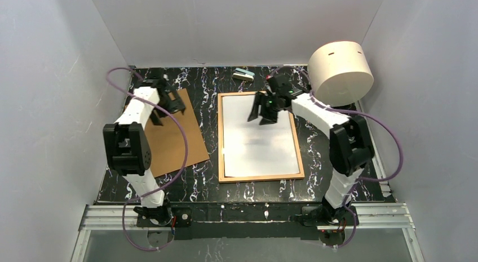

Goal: Put the photo into the frame

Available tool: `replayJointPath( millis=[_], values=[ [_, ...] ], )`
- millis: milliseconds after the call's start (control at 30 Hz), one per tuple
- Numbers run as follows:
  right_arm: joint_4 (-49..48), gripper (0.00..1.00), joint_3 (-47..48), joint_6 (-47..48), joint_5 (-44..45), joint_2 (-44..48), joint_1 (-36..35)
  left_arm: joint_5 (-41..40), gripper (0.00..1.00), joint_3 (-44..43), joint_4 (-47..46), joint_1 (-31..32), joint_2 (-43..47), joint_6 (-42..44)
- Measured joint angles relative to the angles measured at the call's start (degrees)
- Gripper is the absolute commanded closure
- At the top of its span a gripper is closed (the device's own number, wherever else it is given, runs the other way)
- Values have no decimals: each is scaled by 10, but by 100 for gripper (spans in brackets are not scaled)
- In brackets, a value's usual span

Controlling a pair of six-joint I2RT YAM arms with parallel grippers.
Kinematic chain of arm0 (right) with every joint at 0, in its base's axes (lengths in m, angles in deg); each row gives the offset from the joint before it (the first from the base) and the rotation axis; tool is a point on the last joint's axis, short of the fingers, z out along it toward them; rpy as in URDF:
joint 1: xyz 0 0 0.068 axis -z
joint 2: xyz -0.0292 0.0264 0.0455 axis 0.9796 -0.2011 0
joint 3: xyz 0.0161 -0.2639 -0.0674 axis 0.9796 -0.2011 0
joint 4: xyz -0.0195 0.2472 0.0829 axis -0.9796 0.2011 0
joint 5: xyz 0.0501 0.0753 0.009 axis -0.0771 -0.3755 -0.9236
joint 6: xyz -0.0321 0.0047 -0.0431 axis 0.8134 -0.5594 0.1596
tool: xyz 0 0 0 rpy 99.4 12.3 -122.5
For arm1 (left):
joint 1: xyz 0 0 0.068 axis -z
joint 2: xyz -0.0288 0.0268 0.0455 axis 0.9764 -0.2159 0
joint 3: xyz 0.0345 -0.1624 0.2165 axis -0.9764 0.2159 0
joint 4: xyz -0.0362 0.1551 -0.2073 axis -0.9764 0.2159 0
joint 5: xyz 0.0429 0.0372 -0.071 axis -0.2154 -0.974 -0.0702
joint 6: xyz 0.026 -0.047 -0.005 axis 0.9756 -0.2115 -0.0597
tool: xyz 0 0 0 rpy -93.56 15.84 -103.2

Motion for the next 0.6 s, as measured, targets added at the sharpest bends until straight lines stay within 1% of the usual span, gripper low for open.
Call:
replayJointPath(
  millis=[100,200,367,467,600],
  values=[
    [-27,30,68,-3,-27,-60,-48,-69,1,12,11,-74,24,5],
    [-38,28,118,-8,-48,-110,-86,-118,2,25,8,-128,25,14],
    [-57,29,198,-31,-65,-189,-146,-189,2,82,-14,-168,25,16],
    [-59,29,247,-49,-63,-233,-180,-199,2,140,-38,-188,37,7],
    [-52,29,305,-69,-38,-281,-223,-212,2,218,-56,-211,79,-7]
  ],
)
